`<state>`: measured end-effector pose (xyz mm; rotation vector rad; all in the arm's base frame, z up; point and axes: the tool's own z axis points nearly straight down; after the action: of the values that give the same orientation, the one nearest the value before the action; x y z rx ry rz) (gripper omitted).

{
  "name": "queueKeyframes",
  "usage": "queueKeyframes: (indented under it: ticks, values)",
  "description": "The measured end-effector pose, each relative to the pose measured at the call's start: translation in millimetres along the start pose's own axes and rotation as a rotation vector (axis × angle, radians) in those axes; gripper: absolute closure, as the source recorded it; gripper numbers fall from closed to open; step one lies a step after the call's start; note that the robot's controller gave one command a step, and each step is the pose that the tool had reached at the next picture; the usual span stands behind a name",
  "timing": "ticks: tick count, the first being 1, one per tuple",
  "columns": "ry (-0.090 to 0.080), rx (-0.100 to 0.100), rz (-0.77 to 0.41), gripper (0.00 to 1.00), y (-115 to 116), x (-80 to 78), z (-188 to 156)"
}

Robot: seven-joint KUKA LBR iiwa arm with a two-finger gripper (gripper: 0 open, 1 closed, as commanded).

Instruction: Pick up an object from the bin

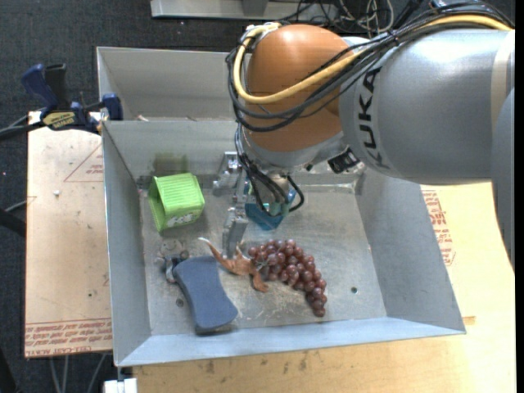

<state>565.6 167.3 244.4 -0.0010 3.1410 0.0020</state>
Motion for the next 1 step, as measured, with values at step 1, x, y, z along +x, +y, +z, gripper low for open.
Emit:
queueKeyframes:
  ticks: [1]
  values:
    - [-0.006,-0.002,-0.021,0.0,-17.1,12.4,44.7]
